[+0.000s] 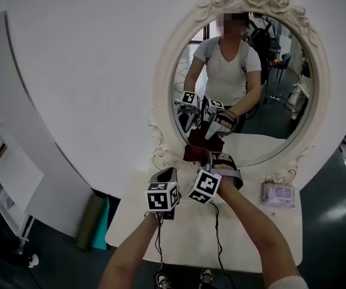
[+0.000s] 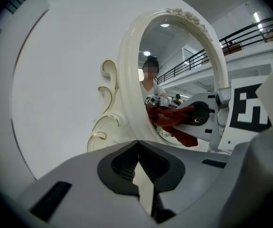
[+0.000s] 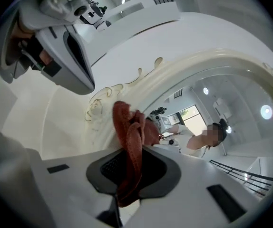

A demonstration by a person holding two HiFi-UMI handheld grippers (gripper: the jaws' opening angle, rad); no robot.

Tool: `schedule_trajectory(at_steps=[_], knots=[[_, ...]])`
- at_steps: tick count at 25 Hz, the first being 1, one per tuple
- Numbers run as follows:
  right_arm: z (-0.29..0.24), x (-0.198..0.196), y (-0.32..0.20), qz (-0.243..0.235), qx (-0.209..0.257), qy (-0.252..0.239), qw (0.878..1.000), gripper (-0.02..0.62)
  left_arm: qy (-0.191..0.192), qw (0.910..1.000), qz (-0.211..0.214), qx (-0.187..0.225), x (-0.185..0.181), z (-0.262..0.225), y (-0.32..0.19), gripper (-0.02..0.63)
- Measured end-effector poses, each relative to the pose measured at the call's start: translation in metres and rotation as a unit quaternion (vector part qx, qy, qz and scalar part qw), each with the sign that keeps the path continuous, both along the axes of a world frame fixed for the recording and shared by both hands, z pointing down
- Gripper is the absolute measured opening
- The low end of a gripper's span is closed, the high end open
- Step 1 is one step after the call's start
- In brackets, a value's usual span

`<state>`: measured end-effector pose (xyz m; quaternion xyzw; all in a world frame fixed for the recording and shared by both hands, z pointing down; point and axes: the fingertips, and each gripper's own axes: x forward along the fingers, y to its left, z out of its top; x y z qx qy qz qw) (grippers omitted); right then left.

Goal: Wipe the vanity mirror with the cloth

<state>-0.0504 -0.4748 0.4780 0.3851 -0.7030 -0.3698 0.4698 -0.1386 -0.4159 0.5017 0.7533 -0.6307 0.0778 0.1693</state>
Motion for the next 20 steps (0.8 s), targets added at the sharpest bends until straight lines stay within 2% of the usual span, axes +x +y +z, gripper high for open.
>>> schedule_trajectory(at_steps=[4, 8, 12, 16, 18, 20], knots=[[-0.074, 0.019, 0.0, -0.002, 0.056, -0.027, 0.998, 0.061, -0.011, 0.9991, 0.015, 0.038, 0.02, -0.046, -0.012, 0.011], [-0.178, 0.046, -0.002, 0.008, 0.15, -0.016, 0.989, 0.061, -0.042, 0.992, 0.034, 0.115, 0.046, -0.133, -0.032, 0.011], [-0.285, 0.069, 0.003, 0.024, 0.255, -0.012, 0.967, 0.061, -0.055, 0.9797, 0.04, 0.188, 0.068, -0.228, -0.041, 0.011], [-0.38, 0.088, 0.009, 0.049, 0.353, 0.014, 0.934, 0.062, -0.062, 0.9661, 0.034, 0.248, 0.084, -0.32, -0.051, 0.011], [-0.409, 0.096, 0.008, 0.064, 0.371, 0.024, 0.926, 0.062, -0.067, 0.9581, 0.032, 0.277, 0.09, -0.36, -0.051, 0.011], [-0.427, 0.103, 0.006, 0.076, 0.375, 0.032, 0.923, 0.062, -0.077, 0.9524, 0.039, 0.292, 0.098, -0.387, -0.049, 0.011]])
